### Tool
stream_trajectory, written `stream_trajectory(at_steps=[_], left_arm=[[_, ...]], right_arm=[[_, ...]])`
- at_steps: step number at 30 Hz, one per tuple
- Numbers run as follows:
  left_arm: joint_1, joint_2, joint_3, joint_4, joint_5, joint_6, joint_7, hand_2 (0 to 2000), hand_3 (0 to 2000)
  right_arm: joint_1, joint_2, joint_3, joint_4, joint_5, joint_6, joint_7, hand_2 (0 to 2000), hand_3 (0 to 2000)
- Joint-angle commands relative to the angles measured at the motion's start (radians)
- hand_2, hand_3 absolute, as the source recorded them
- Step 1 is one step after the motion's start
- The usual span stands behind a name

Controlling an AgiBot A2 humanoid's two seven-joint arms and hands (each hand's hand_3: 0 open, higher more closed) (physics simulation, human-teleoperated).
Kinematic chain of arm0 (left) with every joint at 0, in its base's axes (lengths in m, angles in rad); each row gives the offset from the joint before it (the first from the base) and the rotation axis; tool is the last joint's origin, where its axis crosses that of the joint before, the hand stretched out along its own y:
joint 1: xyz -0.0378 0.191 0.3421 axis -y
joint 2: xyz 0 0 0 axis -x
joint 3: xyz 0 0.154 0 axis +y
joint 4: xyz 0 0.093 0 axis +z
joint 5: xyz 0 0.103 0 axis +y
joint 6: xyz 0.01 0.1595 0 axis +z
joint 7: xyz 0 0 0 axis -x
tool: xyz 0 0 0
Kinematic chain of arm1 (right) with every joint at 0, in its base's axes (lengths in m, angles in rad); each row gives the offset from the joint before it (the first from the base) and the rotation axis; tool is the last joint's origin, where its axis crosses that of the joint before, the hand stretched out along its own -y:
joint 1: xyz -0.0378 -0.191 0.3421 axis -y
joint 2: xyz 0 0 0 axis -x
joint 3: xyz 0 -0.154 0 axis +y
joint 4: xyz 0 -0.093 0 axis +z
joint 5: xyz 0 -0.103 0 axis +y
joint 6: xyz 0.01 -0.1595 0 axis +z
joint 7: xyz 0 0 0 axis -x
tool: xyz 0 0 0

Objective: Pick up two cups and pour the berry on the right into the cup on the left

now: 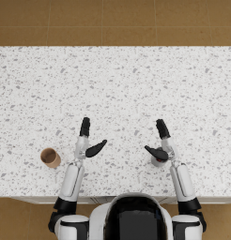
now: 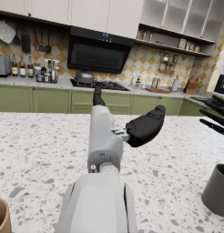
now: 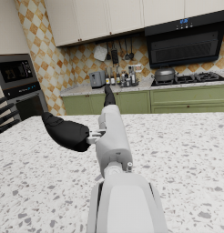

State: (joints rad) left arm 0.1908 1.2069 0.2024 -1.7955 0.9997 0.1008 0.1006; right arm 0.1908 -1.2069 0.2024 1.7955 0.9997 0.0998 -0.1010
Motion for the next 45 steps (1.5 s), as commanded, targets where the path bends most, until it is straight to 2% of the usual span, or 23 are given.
stream_trajectory(at_steps=[1,13,14,16,18,20,25,29,37,39,45], left_arm=[[0.0,0.0,0.0,0.0,0.0,0.0,0.0,0,0],[0.0,0.0,0.0,0.0,0.0,0.0,0.0,0,0],[0.002,0.001,0.03,0.016,0.0,0.0,0.0,0,0],[-0.026,-0.007,-0.019,-0.045,0.0,-0.049,-0.049,0,0],[-0.056,-0.014,-0.06,-0.064,0.0,-0.074,-0.074,0,0],[-0.091,-0.02,-0.097,-0.084,0.031,-0.087,-0.087,0,0],[-0.201,-0.024,-0.241,-0.151,0.188,-0.098,-0.098,0,0],[-0.292,0.004,-0.371,-0.185,0.289,-0.1,-0.1,0,0],[-0.423,0.1,-0.558,-0.208,0.327,-0.101,-0.101,0,0],[-0.456,0.128,-0.582,-0.198,0.329,-0.101,-0.101,0,0],[-0.519,0.193,-0.642,-0.183,0.33,-0.101,-0.101,0,0]], right_arm=[[0.0,0.0,0.0,0.0,0.0,0.0,0.0,0,0],[0.0,0.0,0.0,0.0,0.0,0.0,0.0,0,0],[0.002,-0.001,0.03,-0.016,0.0,0.0,0.0,0,0],[-0.007,-0.003,-0.013,0.031,0.0,-0.048,0.049,0,0],[-0.049,0.012,-0.026,0.065,0.0,-0.073,0.074,0,0],[-0.082,0.021,-0.042,0.092,0.0,-0.086,0.087,0,0],[-0.158,0.04,-0.09,0.146,0.156,-0.097,0.098,0,0],[-0.241,0.06,-0.126,0.188,0.258,-0.099,0.1,0,0],[-0.398,0.069,-0.249,0.232,0.296,-0.1,0.101,0,0],[-0.424,0.061,-0.281,0.221,0.298,-0.1,0.101,0,0],[-0.443,0.048,-0.275,0.166,0.299,-0.1,0.101,0,0]])
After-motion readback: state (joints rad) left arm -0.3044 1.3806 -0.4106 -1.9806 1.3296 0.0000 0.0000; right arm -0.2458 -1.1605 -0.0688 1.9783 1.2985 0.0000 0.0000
